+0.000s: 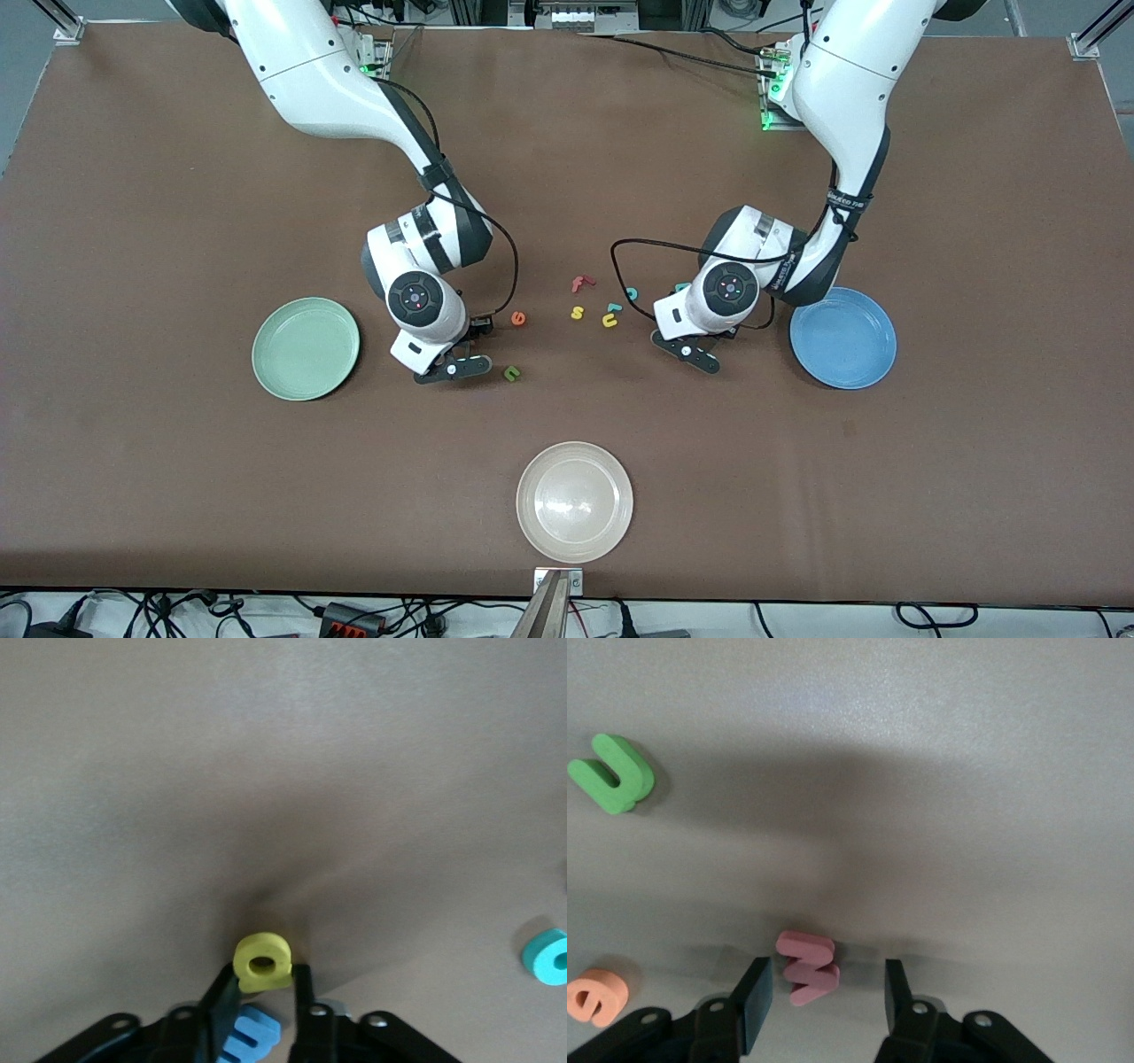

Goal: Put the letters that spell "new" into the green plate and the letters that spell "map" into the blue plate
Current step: 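Carry the pink letter to the green plate while the left gripper carries yellow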

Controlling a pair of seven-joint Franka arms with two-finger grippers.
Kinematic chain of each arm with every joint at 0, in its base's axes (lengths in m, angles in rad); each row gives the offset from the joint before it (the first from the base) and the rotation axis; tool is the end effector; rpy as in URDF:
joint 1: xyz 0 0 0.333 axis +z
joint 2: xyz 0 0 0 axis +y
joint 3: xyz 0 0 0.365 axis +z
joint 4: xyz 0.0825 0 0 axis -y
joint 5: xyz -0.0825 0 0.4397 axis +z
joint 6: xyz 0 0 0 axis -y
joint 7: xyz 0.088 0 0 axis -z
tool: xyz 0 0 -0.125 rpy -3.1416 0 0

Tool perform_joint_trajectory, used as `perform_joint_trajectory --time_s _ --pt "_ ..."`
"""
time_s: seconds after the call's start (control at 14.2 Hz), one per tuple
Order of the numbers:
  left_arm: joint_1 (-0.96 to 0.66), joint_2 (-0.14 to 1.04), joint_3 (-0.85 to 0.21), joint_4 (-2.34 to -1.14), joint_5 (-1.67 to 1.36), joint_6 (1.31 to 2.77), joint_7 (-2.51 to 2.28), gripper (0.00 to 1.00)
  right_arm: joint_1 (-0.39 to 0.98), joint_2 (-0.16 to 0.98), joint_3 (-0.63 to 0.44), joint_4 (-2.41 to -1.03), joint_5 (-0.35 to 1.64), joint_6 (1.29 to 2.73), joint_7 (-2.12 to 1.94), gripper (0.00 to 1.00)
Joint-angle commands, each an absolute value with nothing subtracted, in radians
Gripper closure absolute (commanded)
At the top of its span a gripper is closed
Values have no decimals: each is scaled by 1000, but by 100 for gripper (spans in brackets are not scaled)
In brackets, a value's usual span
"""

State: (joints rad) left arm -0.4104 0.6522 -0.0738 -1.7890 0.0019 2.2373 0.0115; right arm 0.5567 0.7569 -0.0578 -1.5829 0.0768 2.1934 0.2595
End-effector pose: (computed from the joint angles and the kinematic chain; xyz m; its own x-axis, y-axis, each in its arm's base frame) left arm 0.6160 -0.3213 0.1509 0.8639 -0.4621 -0.2004 -0.4629 -0.8852 0.0458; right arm 0.6570 0.3680 0.1594 0.9696 0.1979 -0.1436 0.2031 -0.9789 0.0220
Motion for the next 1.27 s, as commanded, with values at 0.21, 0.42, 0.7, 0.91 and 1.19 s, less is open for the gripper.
perform_joint_trajectory --time_s 0.21,0.42,0.7,0.91,1.19 --pt "-403 611 -60 -1795 17 2217 11 94 565 770 -61 -1574 66 2218 278 41" --pt "-358 536 -45 -1751 21 2096 15 96 565 778 -61 -1574 66 2227 278 46" --pt "-209 522 -37 -1635 21 1881 90 99 569 776 -61 -1574 66 2226 272 80" --pt "-103 509 -38 -1646 41 1809 97 99 566 772 -63 -1575 69 2218 275 100" --pt "-71 560 -40 -1715 163 1876 101 98 462 698 -74 -1575 64 2122 249 100"
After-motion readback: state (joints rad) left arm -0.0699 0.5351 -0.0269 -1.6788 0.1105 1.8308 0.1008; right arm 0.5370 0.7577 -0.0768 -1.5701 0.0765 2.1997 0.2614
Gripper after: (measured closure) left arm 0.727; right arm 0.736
